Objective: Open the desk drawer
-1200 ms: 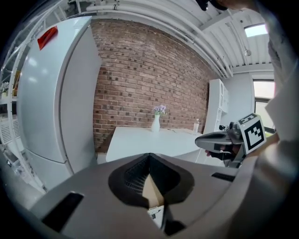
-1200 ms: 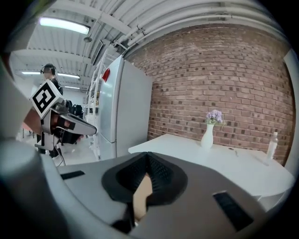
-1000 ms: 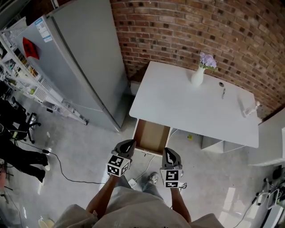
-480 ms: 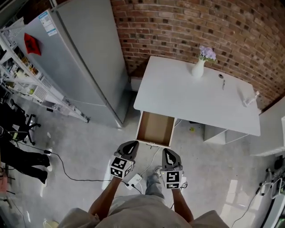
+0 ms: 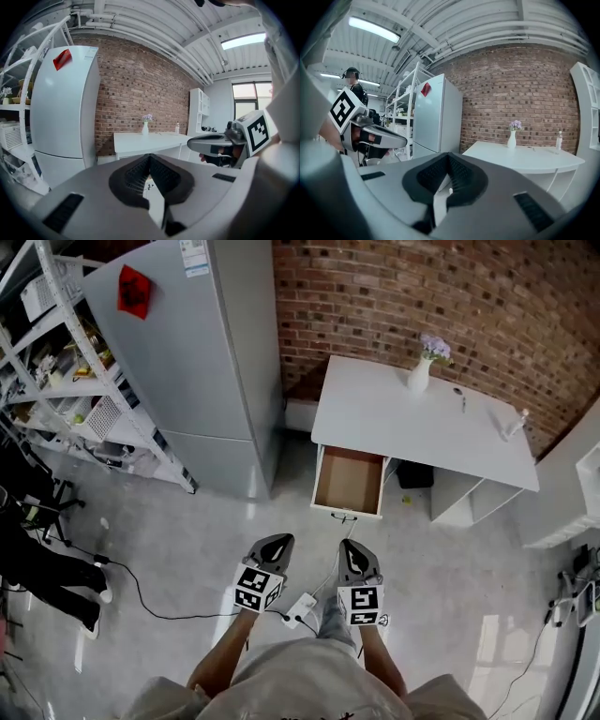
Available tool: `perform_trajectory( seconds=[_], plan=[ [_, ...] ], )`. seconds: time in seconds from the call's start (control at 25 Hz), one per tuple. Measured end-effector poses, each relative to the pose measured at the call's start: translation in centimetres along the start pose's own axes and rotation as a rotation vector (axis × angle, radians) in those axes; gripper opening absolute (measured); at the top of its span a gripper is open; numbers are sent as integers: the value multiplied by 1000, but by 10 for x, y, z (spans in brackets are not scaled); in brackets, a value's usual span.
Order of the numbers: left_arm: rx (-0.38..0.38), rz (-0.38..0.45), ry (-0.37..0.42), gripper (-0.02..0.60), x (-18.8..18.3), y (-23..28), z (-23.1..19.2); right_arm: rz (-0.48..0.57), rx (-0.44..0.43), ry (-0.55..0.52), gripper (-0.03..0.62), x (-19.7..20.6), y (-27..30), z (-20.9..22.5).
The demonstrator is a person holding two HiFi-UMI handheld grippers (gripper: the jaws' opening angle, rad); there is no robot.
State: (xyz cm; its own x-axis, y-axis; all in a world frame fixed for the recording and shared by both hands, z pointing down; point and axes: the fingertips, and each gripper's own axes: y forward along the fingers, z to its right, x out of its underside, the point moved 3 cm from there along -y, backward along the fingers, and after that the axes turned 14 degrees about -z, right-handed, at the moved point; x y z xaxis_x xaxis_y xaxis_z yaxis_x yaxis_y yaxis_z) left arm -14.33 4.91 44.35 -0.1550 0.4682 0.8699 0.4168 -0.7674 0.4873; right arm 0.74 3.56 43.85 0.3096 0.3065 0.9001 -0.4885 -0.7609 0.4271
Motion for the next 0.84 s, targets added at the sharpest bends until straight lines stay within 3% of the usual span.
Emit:
perform_trajectory(
  seconds=[0.36,0.84],
  plan=[
    [47,32,26,11,51,-83,20,7,46,45,17,27,-64,-84],
    [94,40,50,11,72,-103,48,31,94,32,17,33,-98,-102]
  ],
)
